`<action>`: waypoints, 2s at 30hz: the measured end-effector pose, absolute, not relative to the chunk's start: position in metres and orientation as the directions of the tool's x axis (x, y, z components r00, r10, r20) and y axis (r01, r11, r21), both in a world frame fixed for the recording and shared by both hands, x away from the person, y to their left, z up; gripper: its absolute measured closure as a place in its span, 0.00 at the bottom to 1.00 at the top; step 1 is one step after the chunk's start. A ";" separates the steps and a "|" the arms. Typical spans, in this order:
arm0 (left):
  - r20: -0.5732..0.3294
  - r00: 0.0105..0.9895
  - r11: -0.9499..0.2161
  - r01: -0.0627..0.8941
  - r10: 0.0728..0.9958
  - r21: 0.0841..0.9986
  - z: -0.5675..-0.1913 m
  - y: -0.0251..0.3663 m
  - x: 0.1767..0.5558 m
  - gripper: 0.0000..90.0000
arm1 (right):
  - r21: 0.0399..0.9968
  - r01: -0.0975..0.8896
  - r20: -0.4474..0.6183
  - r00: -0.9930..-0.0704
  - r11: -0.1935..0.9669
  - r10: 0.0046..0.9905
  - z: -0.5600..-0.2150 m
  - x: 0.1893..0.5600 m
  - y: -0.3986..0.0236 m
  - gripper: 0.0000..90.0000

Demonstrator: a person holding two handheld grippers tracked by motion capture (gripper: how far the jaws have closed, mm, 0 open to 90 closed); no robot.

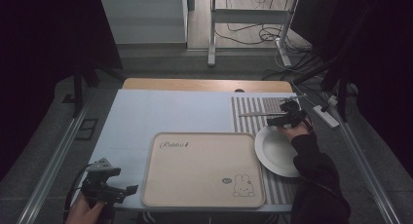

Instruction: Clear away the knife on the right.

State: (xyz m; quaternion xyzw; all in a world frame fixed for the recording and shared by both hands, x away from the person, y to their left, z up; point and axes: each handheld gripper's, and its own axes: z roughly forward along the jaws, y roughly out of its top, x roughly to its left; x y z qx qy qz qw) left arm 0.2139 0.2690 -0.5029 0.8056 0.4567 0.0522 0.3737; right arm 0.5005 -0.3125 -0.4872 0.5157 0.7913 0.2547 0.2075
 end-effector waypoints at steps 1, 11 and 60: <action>-0.258 0.577 -0.303 0.697 0.775 0.650 -0.503 0.269 0.214 0.01 | 0.616 0.710 -0.069 -0.381 0.340 0.922 -0.488 0.502 -0.313 0.00; -0.256 0.578 -0.305 0.696 0.775 0.650 -0.503 0.269 0.214 0.01 | 0.601 0.716 -0.080 -0.388 0.355 0.918 -0.482 0.517 -0.320 0.46; -0.242 0.580 -0.319 0.695 0.778 0.644 -0.503 0.266 0.215 0.01 | 0.416 0.820 0.016 -0.439 0.394 0.898 -0.488 0.521 -0.357 1.00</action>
